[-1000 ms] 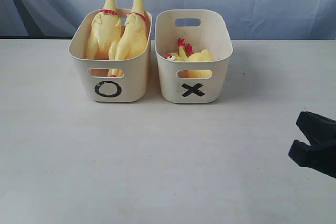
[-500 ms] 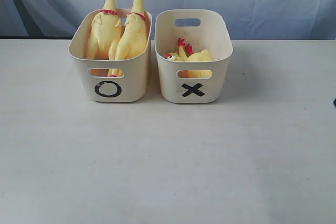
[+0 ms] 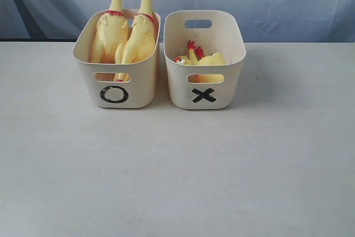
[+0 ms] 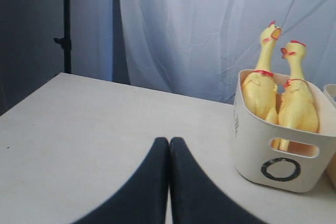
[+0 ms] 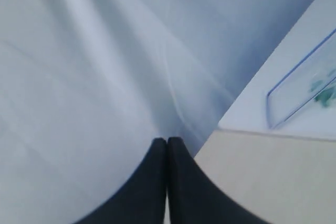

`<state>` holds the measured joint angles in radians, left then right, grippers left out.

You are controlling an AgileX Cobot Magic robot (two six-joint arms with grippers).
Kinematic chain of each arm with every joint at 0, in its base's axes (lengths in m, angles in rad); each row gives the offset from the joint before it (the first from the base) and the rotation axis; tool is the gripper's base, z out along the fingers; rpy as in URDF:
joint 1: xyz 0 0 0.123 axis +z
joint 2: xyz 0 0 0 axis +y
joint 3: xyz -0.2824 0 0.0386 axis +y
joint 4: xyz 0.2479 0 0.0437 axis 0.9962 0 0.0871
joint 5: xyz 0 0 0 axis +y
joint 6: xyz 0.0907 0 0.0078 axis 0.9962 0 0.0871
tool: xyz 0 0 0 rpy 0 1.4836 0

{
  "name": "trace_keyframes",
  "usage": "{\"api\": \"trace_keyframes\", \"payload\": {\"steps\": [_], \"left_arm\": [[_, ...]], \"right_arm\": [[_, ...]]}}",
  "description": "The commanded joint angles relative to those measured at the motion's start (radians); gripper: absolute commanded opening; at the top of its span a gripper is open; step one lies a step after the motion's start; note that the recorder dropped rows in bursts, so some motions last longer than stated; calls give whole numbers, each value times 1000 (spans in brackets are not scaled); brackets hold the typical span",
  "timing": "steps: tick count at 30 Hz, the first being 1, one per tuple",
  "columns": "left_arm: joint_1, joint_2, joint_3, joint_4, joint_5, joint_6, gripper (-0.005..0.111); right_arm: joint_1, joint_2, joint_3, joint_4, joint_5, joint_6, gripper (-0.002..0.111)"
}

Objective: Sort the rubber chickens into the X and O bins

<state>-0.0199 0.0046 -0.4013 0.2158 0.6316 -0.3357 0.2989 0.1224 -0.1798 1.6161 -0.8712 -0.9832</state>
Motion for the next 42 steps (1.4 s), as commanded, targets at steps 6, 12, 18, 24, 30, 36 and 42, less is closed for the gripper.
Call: {"api": "trace_keyframes", "payload": {"steps": [6, 12, 18, 24, 30, 36, 42], "left_arm": [[39, -5, 1, 5, -5, -1, 0], [39, -5, 1, 5, -2, -1, 0], [39, -5, 1, 5, -2, -1, 0], [39, -5, 1, 5, -2, -1, 0], [39, -5, 1, 0, -4, -1, 0], [39, -5, 1, -29, -56, -1, 0], [39, -5, 1, -29, -193, -1, 0]], "right_arm": [[-135, -122, 5, 8, -172, -3, -1], [-159, -122, 5, 22, -215, -3, -1], [-158, -122, 5, 22, -213, -3, -1], [-158, -122, 5, 24, -213, -3, -1], [-158, -122, 5, 97, -93, -3, -1], [-158, -122, 5, 128, 166, -3, -1], [-158, -122, 5, 34, 899, -3, -1]]}}
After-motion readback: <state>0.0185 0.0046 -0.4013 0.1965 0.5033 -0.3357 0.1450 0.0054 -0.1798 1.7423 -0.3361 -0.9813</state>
